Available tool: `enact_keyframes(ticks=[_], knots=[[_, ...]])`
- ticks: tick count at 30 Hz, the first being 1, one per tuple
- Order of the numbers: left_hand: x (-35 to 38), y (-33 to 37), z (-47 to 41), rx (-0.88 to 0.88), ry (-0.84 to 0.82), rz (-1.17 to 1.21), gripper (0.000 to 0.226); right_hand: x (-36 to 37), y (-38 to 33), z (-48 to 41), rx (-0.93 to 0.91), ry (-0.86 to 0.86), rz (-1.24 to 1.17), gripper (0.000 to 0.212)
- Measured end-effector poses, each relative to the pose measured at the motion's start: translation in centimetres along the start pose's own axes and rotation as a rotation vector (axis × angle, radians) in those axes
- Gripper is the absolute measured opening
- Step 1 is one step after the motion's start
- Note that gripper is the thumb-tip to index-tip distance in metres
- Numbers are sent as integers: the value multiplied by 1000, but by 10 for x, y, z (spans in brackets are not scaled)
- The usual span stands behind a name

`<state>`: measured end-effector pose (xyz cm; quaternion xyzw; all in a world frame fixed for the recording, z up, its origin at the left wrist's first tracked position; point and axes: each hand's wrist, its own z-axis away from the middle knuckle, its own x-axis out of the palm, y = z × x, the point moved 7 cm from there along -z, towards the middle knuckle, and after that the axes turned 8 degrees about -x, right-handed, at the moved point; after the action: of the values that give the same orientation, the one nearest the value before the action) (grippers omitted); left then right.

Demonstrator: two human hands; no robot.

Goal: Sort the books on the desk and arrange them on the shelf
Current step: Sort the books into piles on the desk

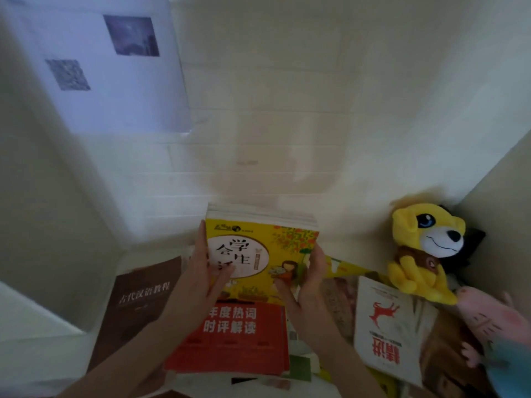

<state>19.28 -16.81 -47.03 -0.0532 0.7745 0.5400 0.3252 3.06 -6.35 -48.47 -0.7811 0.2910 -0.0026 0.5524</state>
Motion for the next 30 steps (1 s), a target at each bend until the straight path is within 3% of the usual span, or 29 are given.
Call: enact_keyframes(ticks=[4, 9, 13, 17, 23, 30], knots=[[1, -8, -4, 83, -60, -21, 86, -3, -2, 1, -48, 79, 39, 101], [-8, -8, -15, 189, -90, 13, 85, -2, -1, -4, -20, 144, -1, 81], [-26, 2, -19, 162, -80, 41, 75, -1, -17, -10, -7, 154, -25, 97], [-64, 6, -7, 192, -60, 55, 61, 18, -47, -19, -62, 45, -2, 84], [-157, 6, 22, 176, 98, 141, 63, 67, -109, -32, -140, -81, -29, 67], [-290, 6, 65, 165, 284, 79, 65, 156, -201, -54, -309, -226, -116, 69]])
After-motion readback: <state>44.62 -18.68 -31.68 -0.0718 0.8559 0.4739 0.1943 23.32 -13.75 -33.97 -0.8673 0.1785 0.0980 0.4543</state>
